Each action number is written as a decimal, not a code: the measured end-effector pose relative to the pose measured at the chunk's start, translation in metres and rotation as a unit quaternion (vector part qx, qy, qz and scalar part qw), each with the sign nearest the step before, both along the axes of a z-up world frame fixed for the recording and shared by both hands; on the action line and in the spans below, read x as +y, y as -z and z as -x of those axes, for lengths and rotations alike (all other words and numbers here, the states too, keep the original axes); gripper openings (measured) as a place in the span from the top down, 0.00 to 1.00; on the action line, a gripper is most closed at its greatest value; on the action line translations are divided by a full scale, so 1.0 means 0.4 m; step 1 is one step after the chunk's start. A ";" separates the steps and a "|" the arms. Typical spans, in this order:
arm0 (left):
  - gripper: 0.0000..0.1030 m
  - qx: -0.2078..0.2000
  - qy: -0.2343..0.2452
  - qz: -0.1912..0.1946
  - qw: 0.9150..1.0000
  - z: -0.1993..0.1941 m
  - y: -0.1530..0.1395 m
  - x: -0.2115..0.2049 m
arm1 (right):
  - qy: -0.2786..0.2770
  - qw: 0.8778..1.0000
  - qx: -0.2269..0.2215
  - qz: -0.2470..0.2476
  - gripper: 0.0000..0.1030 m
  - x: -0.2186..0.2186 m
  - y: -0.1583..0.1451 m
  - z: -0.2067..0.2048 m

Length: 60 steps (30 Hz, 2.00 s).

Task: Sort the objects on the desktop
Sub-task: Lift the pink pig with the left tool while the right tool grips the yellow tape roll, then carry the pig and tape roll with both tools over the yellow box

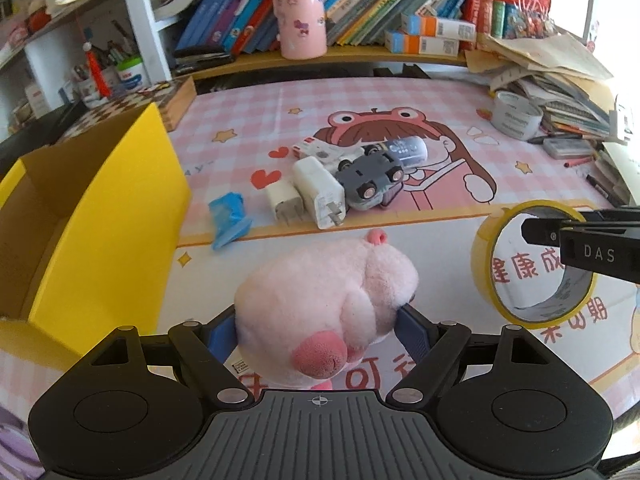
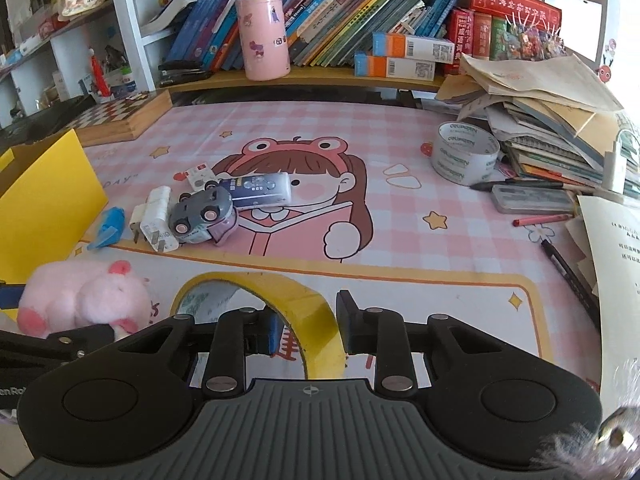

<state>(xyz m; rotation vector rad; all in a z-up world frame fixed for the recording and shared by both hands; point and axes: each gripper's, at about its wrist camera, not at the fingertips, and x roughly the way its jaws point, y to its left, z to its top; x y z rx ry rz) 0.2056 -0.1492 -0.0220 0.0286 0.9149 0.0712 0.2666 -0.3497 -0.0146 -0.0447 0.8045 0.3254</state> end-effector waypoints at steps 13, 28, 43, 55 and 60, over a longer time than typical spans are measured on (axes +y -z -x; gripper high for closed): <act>0.20 -0.042 -0.027 0.031 0.998 0.095 -0.045 0.059 | -0.036 0.999 -0.028 0.023 0.80 0.047 -0.028 0.076; 0.20 -0.053 -0.009 0.039 0.998 0.189 -0.061 0.175 | -0.042 0.998 -0.039 0.035 0.80 0.182 -0.054 0.168; 0.20 -0.055 0.003 0.046 0.997 0.306 -0.059 0.307 | -0.026 0.998 -0.040 0.035 0.80 0.305 -0.058 0.311; 0.20 -0.044 0.025 0.043 0.998 0.429 -0.050 0.394 | -0.011 0.999 -0.035 0.027 0.80 0.397 -0.040 0.464; 0.20 -0.041 0.024 0.039 0.998 0.485 -0.047 0.434 | -0.006 0.999 -0.030 0.018 0.80 0.433 -0.025 0.527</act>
